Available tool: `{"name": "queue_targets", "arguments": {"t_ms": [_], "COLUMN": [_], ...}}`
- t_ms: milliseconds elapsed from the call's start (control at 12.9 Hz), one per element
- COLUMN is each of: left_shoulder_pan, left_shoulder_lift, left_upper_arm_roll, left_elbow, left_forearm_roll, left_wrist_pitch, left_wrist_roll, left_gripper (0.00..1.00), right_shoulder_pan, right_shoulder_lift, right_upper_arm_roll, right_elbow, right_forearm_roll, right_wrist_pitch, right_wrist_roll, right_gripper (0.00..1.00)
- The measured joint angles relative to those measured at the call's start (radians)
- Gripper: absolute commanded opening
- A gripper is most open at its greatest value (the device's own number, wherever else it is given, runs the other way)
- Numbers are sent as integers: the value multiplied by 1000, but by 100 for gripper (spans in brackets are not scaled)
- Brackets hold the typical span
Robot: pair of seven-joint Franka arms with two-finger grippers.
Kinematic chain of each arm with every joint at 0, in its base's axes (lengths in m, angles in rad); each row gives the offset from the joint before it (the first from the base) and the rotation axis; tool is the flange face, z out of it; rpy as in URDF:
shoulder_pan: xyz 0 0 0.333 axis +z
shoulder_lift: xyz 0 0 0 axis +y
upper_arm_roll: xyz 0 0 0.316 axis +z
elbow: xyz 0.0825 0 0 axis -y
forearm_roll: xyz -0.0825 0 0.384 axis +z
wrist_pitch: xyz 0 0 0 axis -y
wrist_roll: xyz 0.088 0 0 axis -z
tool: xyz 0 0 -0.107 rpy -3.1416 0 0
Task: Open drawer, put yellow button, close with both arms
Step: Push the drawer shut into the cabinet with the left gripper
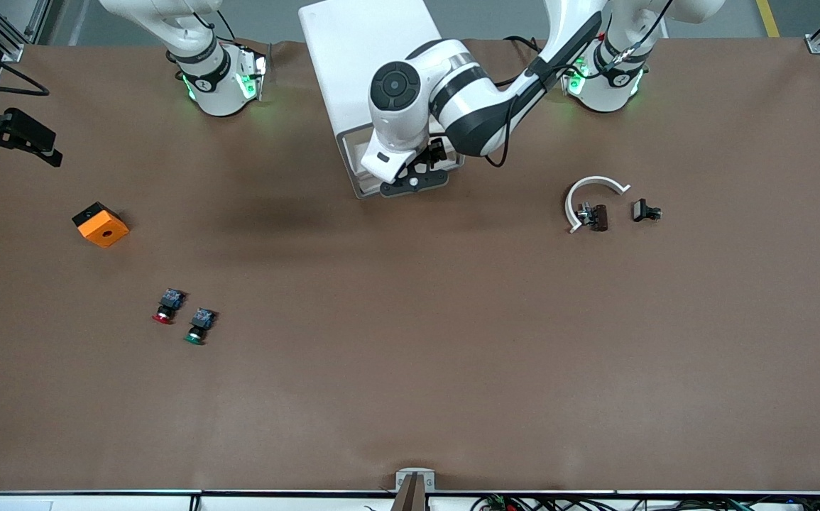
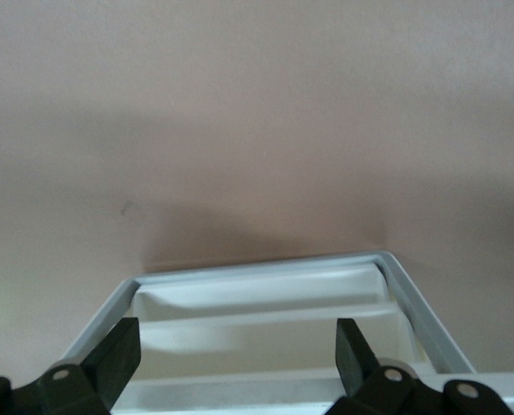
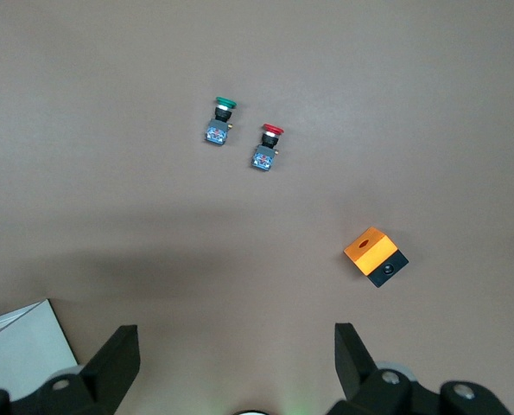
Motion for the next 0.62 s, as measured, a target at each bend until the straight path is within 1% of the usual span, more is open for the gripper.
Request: {"name": "queue_targets", "arguments": {"t_ms": [310, 620], "left_shoulder_pan": [0, 0], "left_shoulder_lift": [0, 1], "left_upper_arm_roll": [-4, -13], "left_elbow": [-6, -17], "left_forearm_roll": [-84, -117], "left_wrist_pitch": [-2, -6], "left_wrist_roll": [16, 16], "left_gripper": [100, 100], "right_shoulder_pan": [-8, -8], "right_shoulder_lift": [0, 0], "right_upper_arm_roll": [0, 1], "right_elbow": [0, 1], "right_forearm_roll": [0, 0], "right_wrist_pitch": [0, 0], "right_wrist_roll": [0, 0], "right_gripper": [100, 100]}}
